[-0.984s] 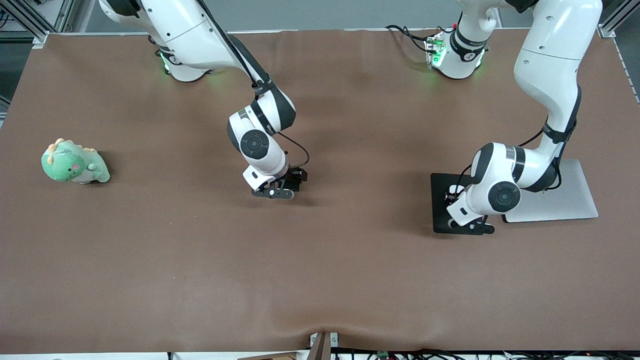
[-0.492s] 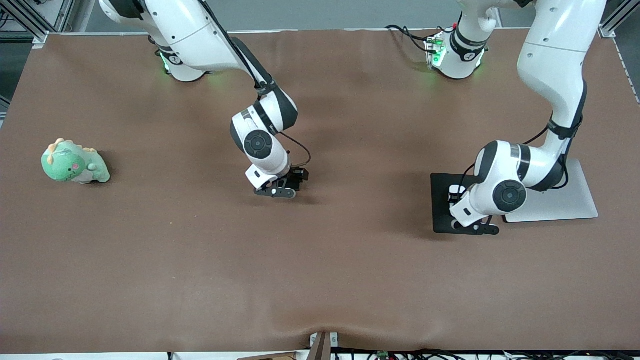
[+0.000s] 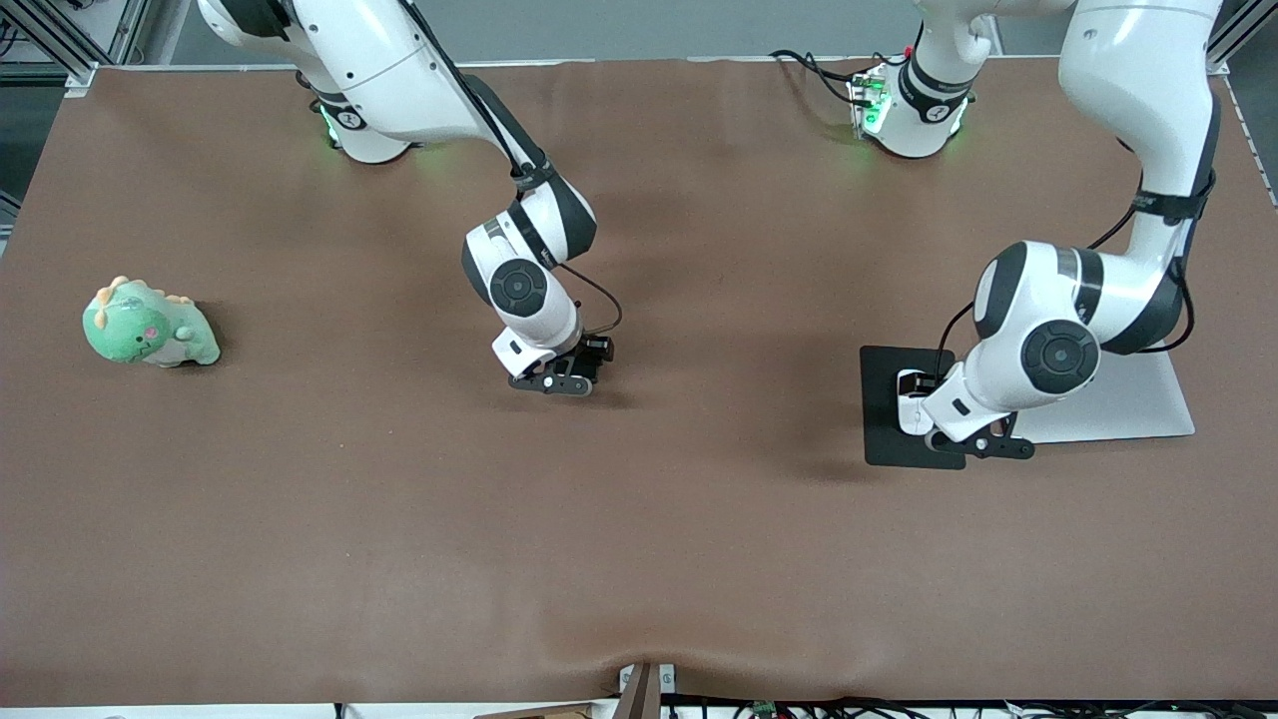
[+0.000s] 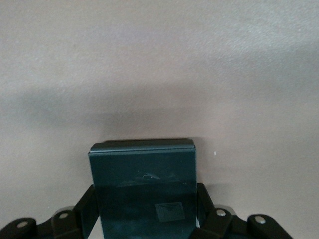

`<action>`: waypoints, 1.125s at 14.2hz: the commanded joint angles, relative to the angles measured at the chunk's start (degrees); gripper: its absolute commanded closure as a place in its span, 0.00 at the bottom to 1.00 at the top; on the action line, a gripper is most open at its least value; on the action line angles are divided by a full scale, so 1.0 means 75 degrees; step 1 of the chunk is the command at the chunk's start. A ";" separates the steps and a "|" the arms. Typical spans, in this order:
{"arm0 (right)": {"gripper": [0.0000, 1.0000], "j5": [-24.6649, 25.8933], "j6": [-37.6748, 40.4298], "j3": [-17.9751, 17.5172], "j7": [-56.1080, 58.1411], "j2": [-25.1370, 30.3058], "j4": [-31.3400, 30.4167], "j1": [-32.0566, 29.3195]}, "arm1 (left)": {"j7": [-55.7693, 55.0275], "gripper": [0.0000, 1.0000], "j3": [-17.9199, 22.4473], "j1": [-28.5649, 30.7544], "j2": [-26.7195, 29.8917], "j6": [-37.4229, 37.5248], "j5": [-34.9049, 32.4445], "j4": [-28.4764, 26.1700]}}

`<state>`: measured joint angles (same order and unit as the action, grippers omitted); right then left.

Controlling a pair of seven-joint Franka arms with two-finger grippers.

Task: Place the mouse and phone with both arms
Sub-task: 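Withdraw the left gripper while the right gripper carries the phone toward the toy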

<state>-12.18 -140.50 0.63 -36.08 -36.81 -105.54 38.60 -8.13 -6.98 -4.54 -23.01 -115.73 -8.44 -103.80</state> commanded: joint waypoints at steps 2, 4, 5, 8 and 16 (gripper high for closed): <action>1.00 -0.0017 0.0822 -0.0002 0.0029 0.0289 0.0126 -0.0435 | -0.0451 0.00 -0.0193 0.0019 0.0395 0.0746 -0.0129 0.0315; 1.00 -0.0017 0.1271 0.0009 0.0006 0.0558 0.0162 -0.0716 | -0.0604 0.00 -0.0322 0.0031 0.0454 0.1144 -0.0117 0.0550; 1.00 -0.0017 0.1330 0.0009 -0.0018 0.0699 0.0116 -0.0752 | -0.0616 0.00 -0.0346 0.0031 0.0524 0.1355 -0.0117 0.0655; 1.00 -0.0005 0.1856 0.0044 0.0029 0.1028 0.0022 -0.1149 | -0.0616 0.00 -0.0358 0.0043 0.0758 0.1720 -0.0001 0.0703; 1.00 -0.0005 0.2069 0.0045 0.2568 0.2060 -0.1255 -0.3152 | -0.0639 0.00 -0.0311 0.0090 0.1028 0.2962 0.0633 0.2611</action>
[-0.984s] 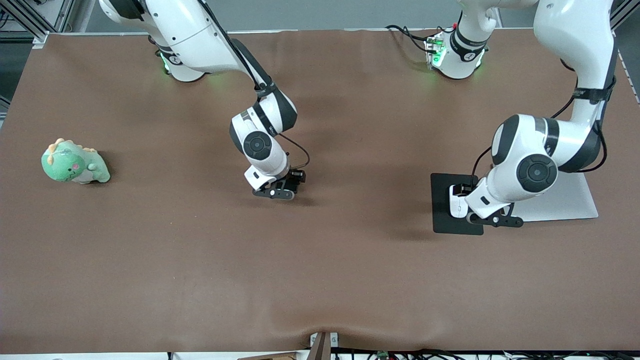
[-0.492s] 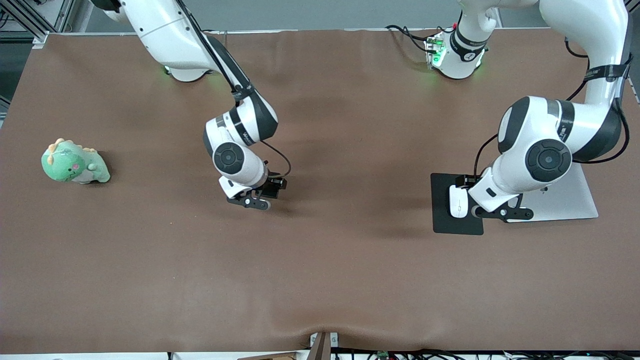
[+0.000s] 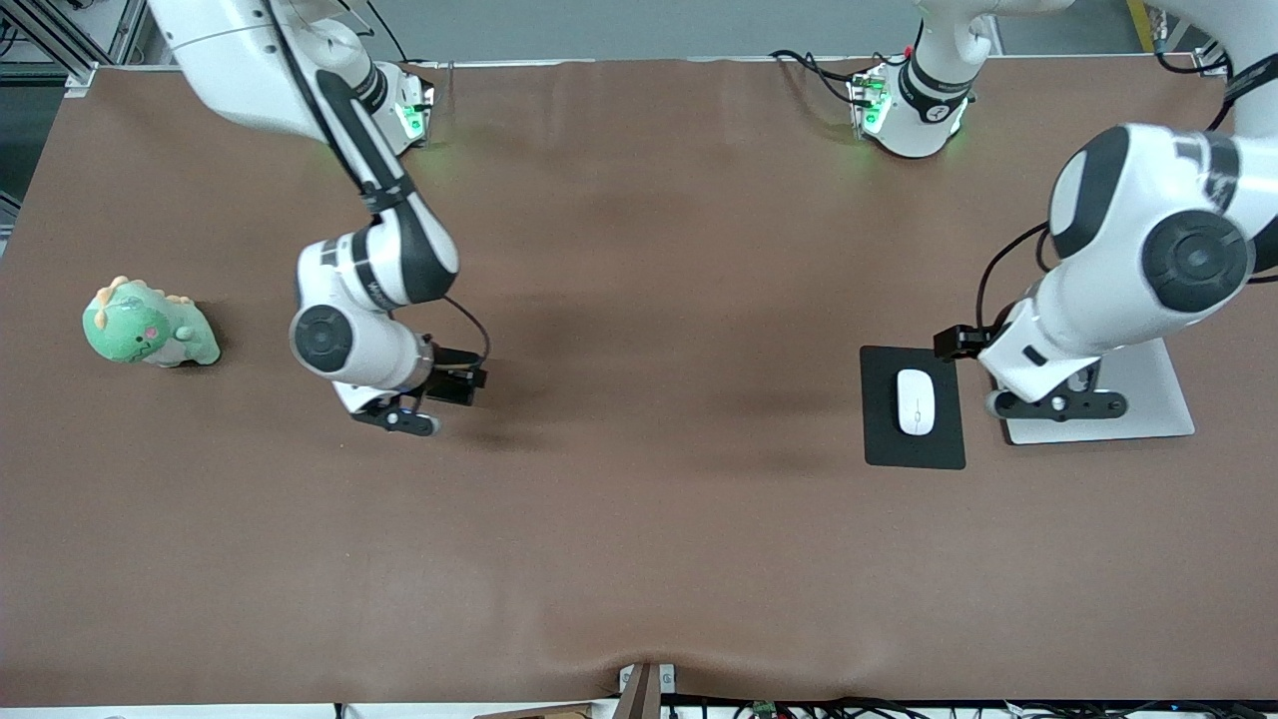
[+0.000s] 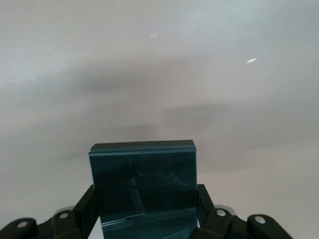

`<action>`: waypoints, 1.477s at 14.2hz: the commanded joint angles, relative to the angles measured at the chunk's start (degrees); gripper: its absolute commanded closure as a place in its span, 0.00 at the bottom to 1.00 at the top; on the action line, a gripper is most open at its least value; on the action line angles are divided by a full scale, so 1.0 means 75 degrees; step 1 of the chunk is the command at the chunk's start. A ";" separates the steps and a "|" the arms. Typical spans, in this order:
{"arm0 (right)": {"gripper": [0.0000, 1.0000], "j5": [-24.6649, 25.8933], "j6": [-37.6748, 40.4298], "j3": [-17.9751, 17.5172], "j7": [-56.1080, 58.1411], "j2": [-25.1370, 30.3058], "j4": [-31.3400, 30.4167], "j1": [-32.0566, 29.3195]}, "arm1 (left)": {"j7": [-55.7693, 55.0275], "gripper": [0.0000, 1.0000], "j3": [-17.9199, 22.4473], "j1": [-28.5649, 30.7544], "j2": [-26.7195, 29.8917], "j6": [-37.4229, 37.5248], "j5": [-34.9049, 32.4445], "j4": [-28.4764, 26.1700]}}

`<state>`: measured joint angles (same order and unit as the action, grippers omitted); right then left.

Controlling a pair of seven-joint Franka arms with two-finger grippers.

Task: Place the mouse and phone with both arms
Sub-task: 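Withdraw the left gripper while the right gripper carries the phone toward the toy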

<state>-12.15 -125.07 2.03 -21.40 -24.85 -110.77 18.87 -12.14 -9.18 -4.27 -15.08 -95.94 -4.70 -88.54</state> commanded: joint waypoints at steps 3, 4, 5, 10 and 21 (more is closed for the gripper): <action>1.00 0.0143 -0.0034 -0.0107 0.1934 0.0455 -0.0862 -0.1469 | -0.0116 0.00 -0.0041 0.0042 0.0006 0.0346 0.0007 0.1036; 1.00 0.0178 -0.0093 -0.0095 0.2182 0.0466 -0.1014 -0.1635 | -0.0105 0.00 -0.0042 0.0042 0.0180 0.0381 -0.0005 0.1036; 1.00 0.0318 -0.0151 -0.0037 0.2324 0.0466 -0.1097 -0.1776 | -0.0070 0.00 -0.0053 0.0019 0.0286 0.0381 -0.0017 0.1036; 1.00 0.1302 -0.0455 0.0033 0.2453 0.0817 -0.1740 -0.2608 | 0.0001 0.00 0.0040 0.0158 0.0625 0.0813 -0.0017 0.1036; 1.00 0.1562 -0.1955 0.0034 0.3896 0.0935 -0.3030 -0.3805 | 0.0364 0.00 0.0322 0.0640 0.1552 0.2770 0.0428 0.0931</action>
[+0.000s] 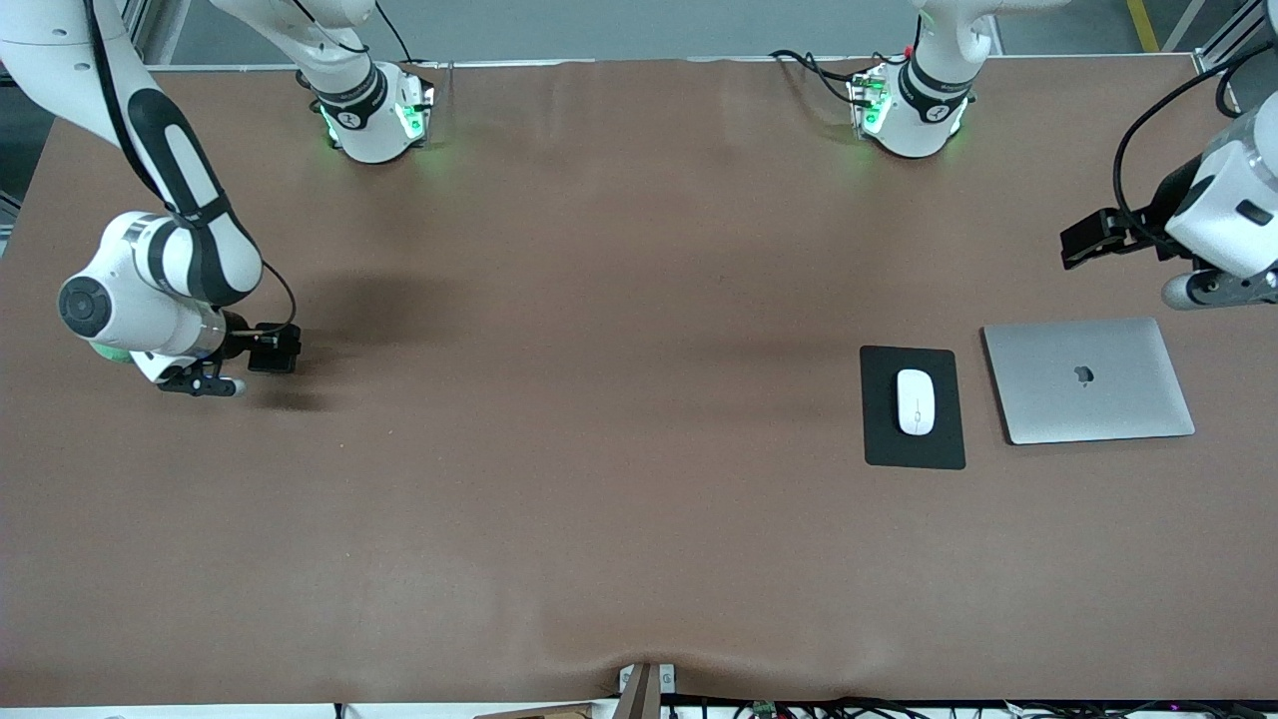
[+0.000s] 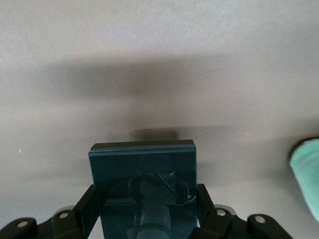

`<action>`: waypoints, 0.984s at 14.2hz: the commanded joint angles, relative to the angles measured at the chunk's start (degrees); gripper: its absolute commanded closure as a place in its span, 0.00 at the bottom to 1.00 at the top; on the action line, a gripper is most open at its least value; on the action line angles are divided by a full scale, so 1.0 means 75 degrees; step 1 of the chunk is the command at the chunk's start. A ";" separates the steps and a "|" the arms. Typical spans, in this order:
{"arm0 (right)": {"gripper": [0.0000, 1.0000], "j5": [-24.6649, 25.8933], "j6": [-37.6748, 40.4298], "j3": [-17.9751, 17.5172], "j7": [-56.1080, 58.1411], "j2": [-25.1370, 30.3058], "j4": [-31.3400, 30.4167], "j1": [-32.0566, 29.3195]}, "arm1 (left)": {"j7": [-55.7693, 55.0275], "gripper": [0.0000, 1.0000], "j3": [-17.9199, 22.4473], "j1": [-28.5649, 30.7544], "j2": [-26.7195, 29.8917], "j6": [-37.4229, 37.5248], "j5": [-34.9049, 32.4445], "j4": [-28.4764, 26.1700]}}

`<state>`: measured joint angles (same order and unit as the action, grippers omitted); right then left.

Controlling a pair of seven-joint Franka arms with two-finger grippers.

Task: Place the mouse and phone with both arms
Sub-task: 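Withdraw the left gripper while the right gripper carries the phone toward the toy, then lower the black phone beside the green toy and open the right gripper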

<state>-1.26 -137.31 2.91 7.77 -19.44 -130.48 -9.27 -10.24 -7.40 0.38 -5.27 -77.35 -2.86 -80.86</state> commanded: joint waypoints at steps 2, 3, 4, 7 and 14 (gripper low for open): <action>1.00 0.0109 -0.0348 -0.0095 -0.0016 0.0143 -0.0427 -0.0053 | 0.0111 0.00 0.0317 -0.0039 0.0316 0.0400 0.0194 -0.0094; 1.00 0.0109 -0.0418 -0.0095 -0.0016 0.0085 -0.0427 -0.0053 | 0.0111 0.00 0.0389 -0.0074 0.0316 0.0411 0.0206 -0.0094; 1.00 0.0109 -0.0488 -0.0095 -0.0016 0.0015 -0.0427 -0.0053 | 0.0111 0.00 0.0389 -0.0086 0.0398 0.0481 0.0195 -0.0106; 1.00 0.0097 -0.0536 -0.0095 -0.0098 -0.0091 -0.0427 -0.0041 | 0.0123 0.00 0.0401 -0.0062 0.0878 0.0529 0.0241 -0.0329; 0.00 0.0062 -0.0419 -0.0107 -0.0110 -0.0220 -0.0322 0.0041 | 0.0999 0.00 0.0950 -0.0203 0.1055 0.0506 0.0230 -0.0387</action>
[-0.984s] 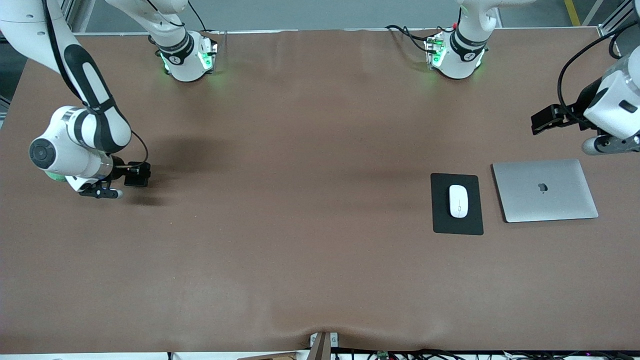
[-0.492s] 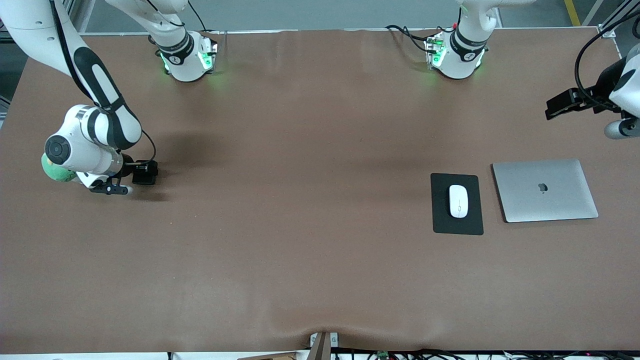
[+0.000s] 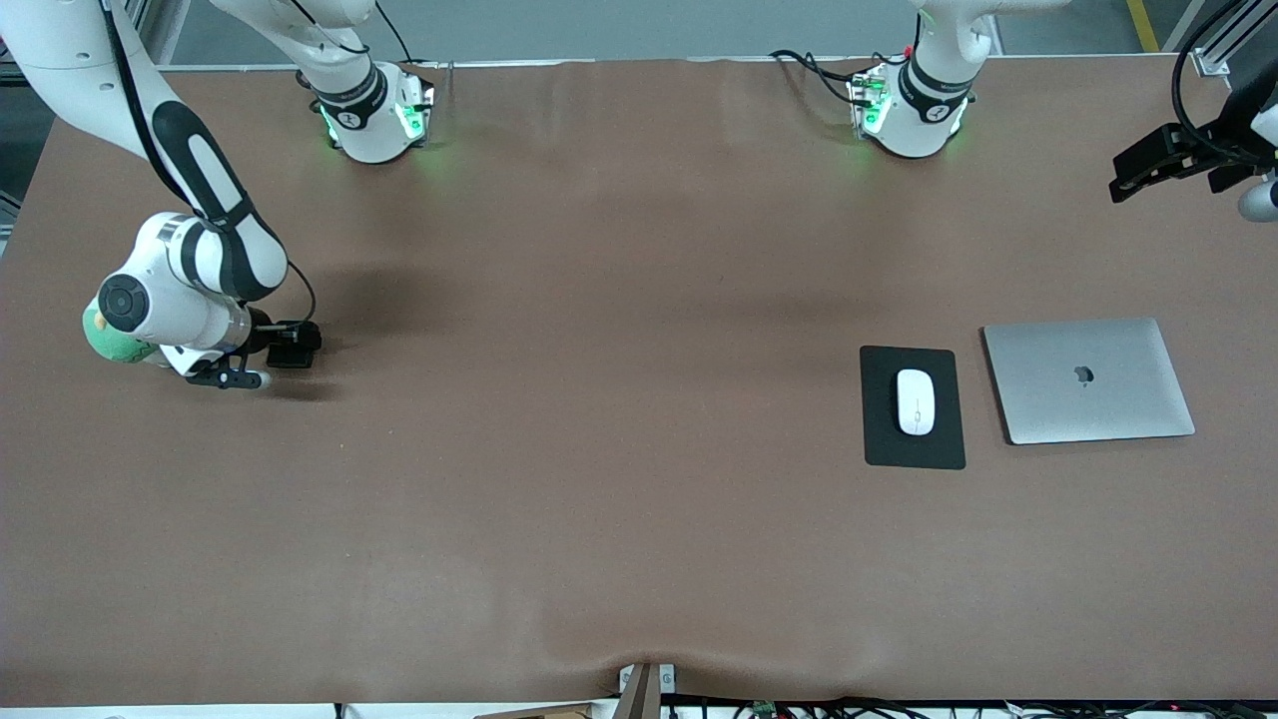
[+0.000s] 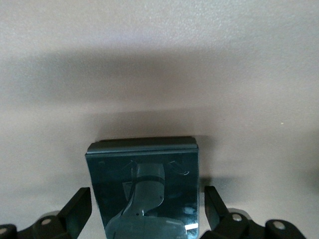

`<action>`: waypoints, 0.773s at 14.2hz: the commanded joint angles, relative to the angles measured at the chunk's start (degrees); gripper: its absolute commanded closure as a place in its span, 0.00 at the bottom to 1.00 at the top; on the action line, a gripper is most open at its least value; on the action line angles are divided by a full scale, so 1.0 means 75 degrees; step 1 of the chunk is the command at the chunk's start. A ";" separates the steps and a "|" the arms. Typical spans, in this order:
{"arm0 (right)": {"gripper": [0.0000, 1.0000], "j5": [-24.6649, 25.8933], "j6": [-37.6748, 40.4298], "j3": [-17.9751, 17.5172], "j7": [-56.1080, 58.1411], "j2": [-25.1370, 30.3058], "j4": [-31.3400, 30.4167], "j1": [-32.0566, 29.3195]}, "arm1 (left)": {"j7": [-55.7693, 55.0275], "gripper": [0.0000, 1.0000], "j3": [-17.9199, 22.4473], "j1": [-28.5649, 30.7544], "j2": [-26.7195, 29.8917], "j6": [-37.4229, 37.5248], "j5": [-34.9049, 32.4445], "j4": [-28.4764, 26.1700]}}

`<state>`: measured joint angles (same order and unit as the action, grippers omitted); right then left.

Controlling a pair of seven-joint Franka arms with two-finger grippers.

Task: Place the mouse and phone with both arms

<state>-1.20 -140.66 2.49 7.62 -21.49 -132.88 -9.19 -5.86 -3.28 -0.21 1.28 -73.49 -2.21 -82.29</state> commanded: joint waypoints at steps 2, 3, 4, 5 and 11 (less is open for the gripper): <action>0.00 0.0055 0.0202 -0.0075 -0.0078 0.0123 0.0289 0.0135 | 0.0676 0.00 0.0566 -0.0194 0.0180 -0.0010 0.0143 -0.0196; 0.00 0.0055 0.0552 -0.0075 -0.0078 0.0135 0.0535 0.0182 | 0.0676 0.00 0.0567 -0.0194 0.0192 -0.0010 0.0143 -0.0196; 0.00 0.0055 0.0938 -0.0075 -0.0078 0.0147 0.0804 0.0194 | 0.0676 0.00 0.0567 -0.0194 0.0180 -0.0022 0.0143 -0.0196; 0.00 0.0055 0.1232 -0.0075 -0.0078 0.0159 0.1027 0.0206 | 0.0665 0.00 0.0567 -0.0194 0.0169 -0.0057 0.0154 -0.0196; 0.00 0.0020 0.3457 -0.0098 -0.0090 0.0300 0.3017 0.0545 | 0.0512 0.00 0.0426 -0.0206 -0.0007 -0.0280 0.0330 -0.0149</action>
<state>-1.21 -120.89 1.77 7.58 -19.95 -115.59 -5.65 -1.45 0.02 -1.57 1.14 -74.63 -0.82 -82.99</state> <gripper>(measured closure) 0.000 0.000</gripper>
